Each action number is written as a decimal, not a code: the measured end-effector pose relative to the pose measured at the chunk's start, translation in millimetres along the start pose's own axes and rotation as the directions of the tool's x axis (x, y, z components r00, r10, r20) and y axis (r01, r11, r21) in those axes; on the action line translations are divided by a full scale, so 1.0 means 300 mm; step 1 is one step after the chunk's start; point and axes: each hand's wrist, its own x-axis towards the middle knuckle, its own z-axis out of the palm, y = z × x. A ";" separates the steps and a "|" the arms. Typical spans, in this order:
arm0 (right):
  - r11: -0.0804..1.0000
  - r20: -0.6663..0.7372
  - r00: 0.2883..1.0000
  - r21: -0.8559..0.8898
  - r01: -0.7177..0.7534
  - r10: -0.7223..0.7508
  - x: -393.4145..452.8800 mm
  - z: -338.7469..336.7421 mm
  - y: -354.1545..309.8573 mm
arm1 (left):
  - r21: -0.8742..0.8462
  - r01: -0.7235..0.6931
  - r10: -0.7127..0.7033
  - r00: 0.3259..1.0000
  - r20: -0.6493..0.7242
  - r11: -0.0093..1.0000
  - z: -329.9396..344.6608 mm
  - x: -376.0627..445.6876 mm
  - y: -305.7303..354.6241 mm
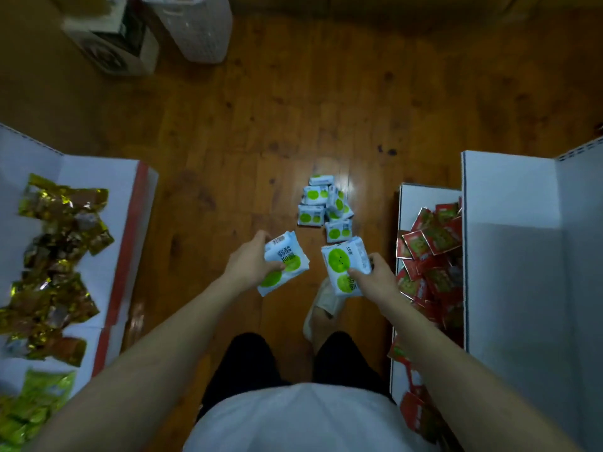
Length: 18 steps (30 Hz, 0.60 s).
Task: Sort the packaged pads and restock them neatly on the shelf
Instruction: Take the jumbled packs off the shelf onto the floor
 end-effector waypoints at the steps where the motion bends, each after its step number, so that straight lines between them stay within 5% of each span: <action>1: 0.999 0.014 1.000 -0.039 -0.006 0.007 0.075 -0.010 0.008 | 0.026 0.017 -0.017 1.000 0.007 1.000 0.020 0.075 0.008; 12: 0.732 0.036 0.999 -0.682 0.006 0.025 0.983 0.196 0.294 | 0.247 -0.076 0.032 0.984 0.177 0.966 0.510 0.953 -0.167; 18: 0.715 0.126 0.990 -0.685 0.138 -0.070 1.449 0.404 0.530 | 0.256 -0.146 0.095 0.975 0.199 0.956 0.835 1.393 -0.305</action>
